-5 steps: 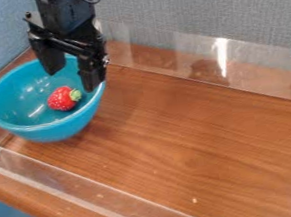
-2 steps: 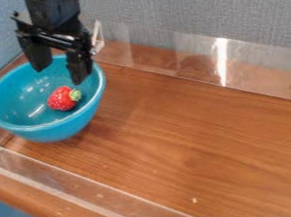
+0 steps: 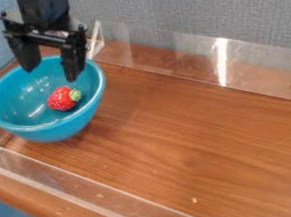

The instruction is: Put the strawberry in the blue bowl

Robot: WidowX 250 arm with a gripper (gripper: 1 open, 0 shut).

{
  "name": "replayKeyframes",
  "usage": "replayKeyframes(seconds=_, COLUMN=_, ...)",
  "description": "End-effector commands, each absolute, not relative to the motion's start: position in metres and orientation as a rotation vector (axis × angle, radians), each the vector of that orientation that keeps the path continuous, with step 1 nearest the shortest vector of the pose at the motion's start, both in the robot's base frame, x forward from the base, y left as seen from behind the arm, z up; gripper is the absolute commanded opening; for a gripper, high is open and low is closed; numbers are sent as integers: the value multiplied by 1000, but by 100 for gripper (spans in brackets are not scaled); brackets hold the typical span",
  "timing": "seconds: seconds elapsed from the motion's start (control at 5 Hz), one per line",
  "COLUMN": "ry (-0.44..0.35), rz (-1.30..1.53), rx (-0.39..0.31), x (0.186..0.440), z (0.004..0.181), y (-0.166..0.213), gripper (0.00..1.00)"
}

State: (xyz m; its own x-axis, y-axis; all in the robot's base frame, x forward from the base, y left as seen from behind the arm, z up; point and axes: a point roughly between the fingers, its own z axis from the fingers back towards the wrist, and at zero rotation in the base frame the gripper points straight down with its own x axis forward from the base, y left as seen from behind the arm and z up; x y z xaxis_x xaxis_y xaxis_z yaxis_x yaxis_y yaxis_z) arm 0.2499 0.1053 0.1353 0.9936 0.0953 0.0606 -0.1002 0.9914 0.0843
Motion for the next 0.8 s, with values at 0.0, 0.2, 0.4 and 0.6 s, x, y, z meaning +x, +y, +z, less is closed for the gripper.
replayKeyframes(seconds=0.0, ry=-123, rz=133, rx=116, x=242, z=150, y=99, gripper=100)
replayKeyframes(seconds=0.2, ry=-139, rz=196, rx=117, x=243, z=169, y=85, gripper=100)
replayKeyframes(seconds=0.4, ry=-134, rz=263, rx=124, x=244, z=181, y=77, gripper=100)
replayKeyframes(seconds=0.6, ry=-144, rz=206, rx=114, x=248, z=187, y=52, gripper=100)
